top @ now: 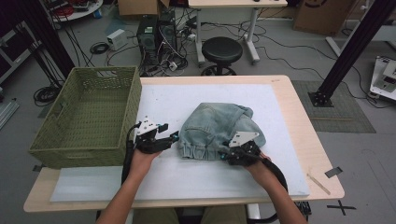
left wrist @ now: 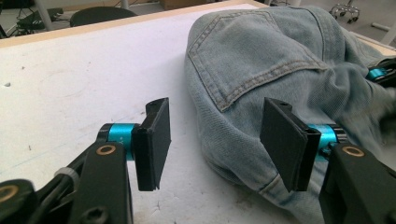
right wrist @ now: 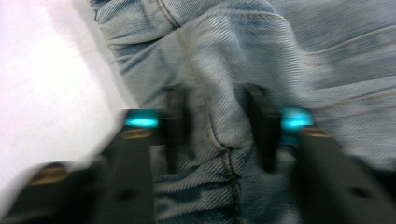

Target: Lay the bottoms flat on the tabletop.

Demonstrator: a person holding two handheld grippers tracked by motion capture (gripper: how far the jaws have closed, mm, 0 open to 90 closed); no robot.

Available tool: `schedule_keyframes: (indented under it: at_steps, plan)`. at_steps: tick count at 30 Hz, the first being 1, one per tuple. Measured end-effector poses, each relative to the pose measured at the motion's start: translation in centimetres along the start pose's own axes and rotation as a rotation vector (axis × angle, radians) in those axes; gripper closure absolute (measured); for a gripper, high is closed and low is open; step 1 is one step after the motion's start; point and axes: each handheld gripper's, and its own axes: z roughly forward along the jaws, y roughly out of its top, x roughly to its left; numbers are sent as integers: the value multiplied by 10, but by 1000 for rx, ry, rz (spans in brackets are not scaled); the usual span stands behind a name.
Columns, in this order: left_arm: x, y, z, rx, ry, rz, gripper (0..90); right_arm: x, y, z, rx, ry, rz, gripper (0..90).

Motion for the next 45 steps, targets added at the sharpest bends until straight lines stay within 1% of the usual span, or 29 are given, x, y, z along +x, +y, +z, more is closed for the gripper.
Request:
schedule_keyframes:
  at_steps: [1,2,3,4,5,6,7,8,9,10,11,13,14,15,17,20,22,24,25,27,28,33,36,38,39,41,42,45]
  plan:
    - [1,0,0,-1,0,2,429,-1,3,-2,-3,-9,6,758]
    - [1,0,0,-3,1,-1,429,-4,5,-4,-11,-7,21,772]
    - [1,0,-1,-4,1,-4,429,-7,7,-6,-31,-8,44,778]
    - [2,0,-1,-4,3,-1,429,-12,8,-9,-61,-9,71,781]
    - [2,0,-1,-5,3,-1,429,-18,9,-13,-90,-8,110,782]
    - [3,-1,0,-5,3,-2,429,-25,9,-16,-123,-19,146,781]
    - [3,-1,0,-1,3,-1,429,-31,9,-20,-150,-52,180,780]
    - [3,-1,1,0,3,-4,429,-38,10,-22,-169,-99,207,776]
    - [3,-2,2,2,-3,-3,429,-43,10,-23,-182,-134,234,770]
    - [2,-2,2,5,-4,1,429,-51,10,-23,-193,-197,259,764]
    - [1,-2,3,5,-7,4,429,-57,10,-23,-189,-242,272,761]
    - [-1,-2,4,1,-12,13,429,-69,11,-18,-162,-299,296,756]
    - [-1,-2,4,0,-15,14,429,-75,11,-16,-146,-314,312,755]
    - [-2,-2,5,-3,-17,18,429,-80,10,-14,-137,-317,324,753]
    - [-3,-2,8,-6,-22,30,429,-91,7,-9,-128,-330,362,753]
    - [-3,0,13,-20,-31,51,429,-104,2,-4,-106,-358,393,754]
    - [-5,3,17,-29,-42,70,428,-113,-5,1,-84,-342,450,754]
    - [-10,7,20,-36,-53,107,423,-118,-11,6,-60,-307,498,754]
    - [-13,9,22,-37,-58,127,422,-118,-13,7,-62,-301,507,753]
    - [-18,13,26,-35,-69,162,409,-118,-15,8,-70,-296,502,754]
    - [-21,15,30,-42,-73,180,410,-117,-16,8,-70,-296,497,753]
    - [-27,27,44,-37,-99,220,399,-117,-18,8,-73,-288,504,753]
    - [-29,32,56,-17,-112,235,371,-116,-18,8,-71,-287,506,753]
    - [-29,33,63,-17,-108,240,352,-117,-18,7,-71,-284,502,753]
    - [-28,33,68,-11,-95,223,324,-116,-18,7,-70,-283,503,753]
    - [-25,32,79,26,-91,178,286,-116,-18,7,-71,-282,502,753]
    - [-25,31,85,40,-92,164,256,-116,-18,7,-71,-280,503,753]
    - [-29,31,98,58,-113,129,249,-116,-17,7,-70,-277,507,753]
